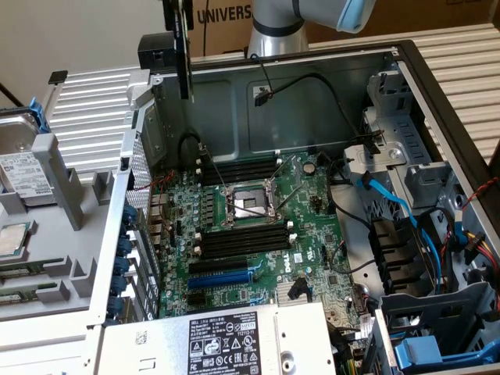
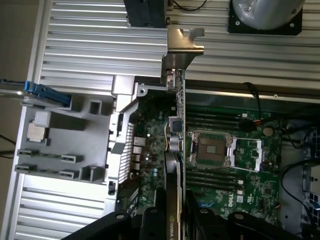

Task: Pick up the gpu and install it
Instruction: 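Pick up the gpu and move the gpu toward the slot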

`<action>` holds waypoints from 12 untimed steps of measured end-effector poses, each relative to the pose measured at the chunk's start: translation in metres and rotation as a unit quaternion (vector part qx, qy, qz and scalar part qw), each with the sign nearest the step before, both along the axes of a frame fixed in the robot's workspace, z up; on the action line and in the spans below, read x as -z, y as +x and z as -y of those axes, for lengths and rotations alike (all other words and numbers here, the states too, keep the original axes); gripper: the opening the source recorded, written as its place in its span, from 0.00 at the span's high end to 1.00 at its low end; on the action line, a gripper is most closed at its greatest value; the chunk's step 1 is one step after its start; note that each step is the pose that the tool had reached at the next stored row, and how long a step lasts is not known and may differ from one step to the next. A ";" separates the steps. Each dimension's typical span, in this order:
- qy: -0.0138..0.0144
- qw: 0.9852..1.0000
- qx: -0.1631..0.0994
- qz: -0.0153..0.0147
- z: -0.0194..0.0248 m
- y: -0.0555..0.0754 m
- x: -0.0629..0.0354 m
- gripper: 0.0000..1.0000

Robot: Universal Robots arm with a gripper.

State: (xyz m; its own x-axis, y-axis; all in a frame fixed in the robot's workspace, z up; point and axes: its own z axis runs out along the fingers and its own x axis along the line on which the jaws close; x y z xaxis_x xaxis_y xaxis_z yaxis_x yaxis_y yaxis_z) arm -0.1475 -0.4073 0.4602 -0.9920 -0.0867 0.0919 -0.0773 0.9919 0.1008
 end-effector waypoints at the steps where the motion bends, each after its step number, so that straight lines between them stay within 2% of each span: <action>1: 0.000 1.000 -0.001 0.000 0.0000 0.003 0.0001 0.74; 12: 0.000 0.999 -0.042 0.000 0.0000 0.021 0.0011 0.74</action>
State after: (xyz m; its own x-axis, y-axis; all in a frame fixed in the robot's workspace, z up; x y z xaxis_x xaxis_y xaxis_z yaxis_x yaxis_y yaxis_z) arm -0.1264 -0.4073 0.4591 -0.9814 -0.1689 0.0918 -0.1595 0.9820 0.1009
